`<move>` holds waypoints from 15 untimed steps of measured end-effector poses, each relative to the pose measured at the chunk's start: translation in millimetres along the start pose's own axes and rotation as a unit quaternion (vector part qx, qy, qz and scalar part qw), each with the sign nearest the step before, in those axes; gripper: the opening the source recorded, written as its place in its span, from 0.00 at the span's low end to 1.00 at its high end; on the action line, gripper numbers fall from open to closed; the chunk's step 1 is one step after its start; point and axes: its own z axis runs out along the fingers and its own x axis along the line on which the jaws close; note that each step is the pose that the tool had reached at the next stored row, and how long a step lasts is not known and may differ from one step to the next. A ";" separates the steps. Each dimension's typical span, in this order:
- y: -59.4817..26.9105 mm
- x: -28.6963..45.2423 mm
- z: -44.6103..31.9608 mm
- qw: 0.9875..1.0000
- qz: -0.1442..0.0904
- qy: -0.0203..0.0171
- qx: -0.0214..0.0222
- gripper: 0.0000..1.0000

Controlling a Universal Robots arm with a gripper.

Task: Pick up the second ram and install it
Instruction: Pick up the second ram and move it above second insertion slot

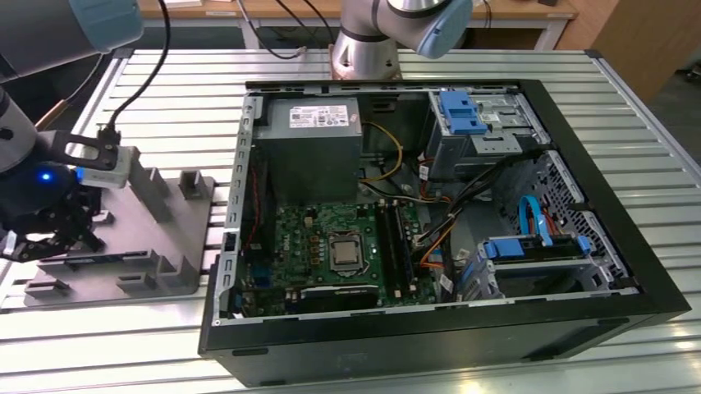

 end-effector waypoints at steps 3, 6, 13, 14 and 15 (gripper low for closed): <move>0.0 0.0 0.1 1.000 -0.027 0.001 0.000 0.10; 0.0 0.0 0.1 0.999 -0.054 0.002 0.000 0.10; 0.0 0.0 0.2 0.994 -0.109 0.005 0.000 0.10; 0.0 0.0 0.1 0.993 -0.116 0.005 0.000 0.10; 0.0 0.0 0.1 0.992 -0.123 0.005 0.000 0.10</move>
